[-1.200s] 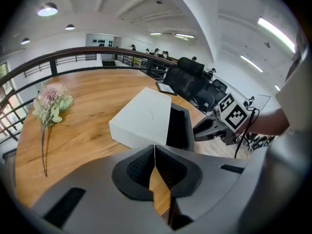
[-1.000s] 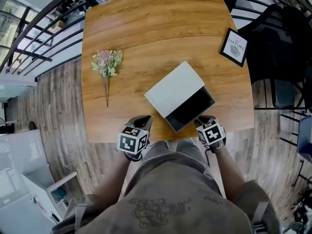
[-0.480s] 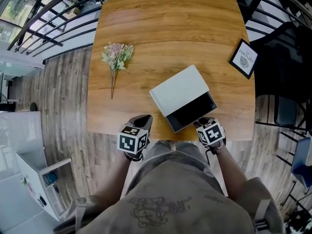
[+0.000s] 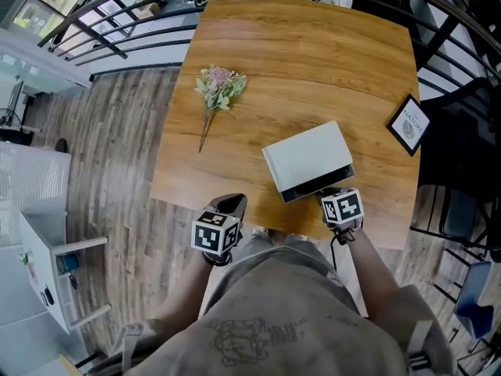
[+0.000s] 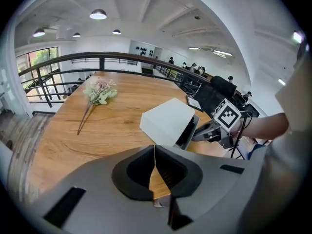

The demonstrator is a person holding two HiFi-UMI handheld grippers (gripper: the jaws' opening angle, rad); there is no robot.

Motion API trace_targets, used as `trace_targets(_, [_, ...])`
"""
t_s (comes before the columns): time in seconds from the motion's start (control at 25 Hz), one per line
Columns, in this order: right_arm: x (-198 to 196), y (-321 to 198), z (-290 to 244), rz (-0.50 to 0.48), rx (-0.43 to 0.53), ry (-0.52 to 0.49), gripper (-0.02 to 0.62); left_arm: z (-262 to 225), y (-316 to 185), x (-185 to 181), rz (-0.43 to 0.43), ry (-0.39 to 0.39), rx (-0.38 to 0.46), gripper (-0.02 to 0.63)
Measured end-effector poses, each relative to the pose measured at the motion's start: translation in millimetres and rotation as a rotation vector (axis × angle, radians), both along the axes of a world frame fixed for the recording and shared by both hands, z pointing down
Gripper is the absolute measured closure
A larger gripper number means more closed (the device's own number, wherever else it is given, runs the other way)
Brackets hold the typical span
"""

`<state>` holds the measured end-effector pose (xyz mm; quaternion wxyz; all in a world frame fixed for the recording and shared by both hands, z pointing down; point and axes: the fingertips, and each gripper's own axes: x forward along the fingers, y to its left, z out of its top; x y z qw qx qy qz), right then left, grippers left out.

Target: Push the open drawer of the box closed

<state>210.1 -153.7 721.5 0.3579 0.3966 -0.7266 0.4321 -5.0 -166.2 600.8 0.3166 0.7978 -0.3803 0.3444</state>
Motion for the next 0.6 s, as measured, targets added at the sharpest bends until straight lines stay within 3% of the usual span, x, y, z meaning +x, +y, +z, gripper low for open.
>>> trace_targets(0.28, [-5.2,-36.3,0.7,0.028,0.018,0.028,0.511,-6.8,-1.8,-21.5,-0.072,0.008,0.025,0.584])
trace_targets(0.6, [-5.1,-31.6,-15.2,-0.015,-0.001,0.059,0.503,-15.9,-7.8,-26.1,-0.061,0.024,0.046,0.584])
